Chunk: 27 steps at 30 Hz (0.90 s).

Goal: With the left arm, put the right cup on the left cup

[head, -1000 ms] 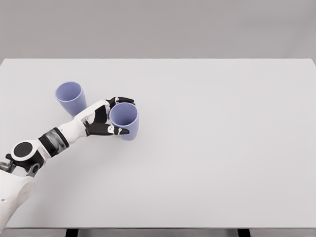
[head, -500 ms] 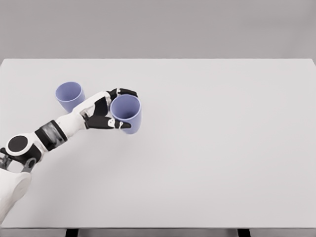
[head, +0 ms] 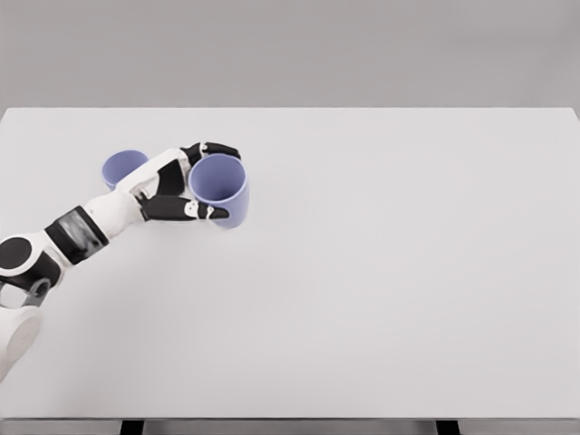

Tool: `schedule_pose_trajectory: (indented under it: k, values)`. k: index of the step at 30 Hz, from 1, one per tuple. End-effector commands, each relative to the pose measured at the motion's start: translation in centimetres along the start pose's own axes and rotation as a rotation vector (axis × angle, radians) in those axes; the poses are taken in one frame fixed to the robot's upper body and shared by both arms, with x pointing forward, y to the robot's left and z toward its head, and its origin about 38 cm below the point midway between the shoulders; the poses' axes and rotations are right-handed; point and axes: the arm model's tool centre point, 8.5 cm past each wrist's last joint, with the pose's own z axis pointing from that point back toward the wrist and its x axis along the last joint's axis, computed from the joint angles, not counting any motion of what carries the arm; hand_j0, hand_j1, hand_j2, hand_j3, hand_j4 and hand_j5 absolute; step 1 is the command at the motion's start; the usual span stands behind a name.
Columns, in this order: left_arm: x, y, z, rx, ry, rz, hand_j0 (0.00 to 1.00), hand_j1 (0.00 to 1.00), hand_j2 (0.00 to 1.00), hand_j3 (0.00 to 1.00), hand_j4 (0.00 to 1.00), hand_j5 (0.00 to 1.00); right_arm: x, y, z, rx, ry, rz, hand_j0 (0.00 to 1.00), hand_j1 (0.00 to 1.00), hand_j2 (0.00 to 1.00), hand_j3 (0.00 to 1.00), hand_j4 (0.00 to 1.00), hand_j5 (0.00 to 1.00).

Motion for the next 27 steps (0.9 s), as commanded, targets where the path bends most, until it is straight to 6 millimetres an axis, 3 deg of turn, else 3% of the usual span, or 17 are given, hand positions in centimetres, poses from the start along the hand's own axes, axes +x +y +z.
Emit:
schedule_pose_trajectory:
  k: [1, 27]
  values:
    - [0.3, 0.3, 0.3, 0.004, -0.009, 0.011, 0.73, 0.73, 0.73, 0.73, 0.73, 0.73, 0.0, 0.0, 0.0, 0.000, 0.000, 0.000, 1.00, 1.00, 1.00, 1.00, 1.00, 1.00]
    - [3.6, 3.6, 0.5, 0.062, -0.035, -0.038, 0.73, 0.73, 0.73, 0.73, 0.73, 0.73, 0.0, 0.0, 0.0, 0.000, 0.000, 0.000, 1.00, 1.00, 1.00, 1.00, 1.00, 1.00]
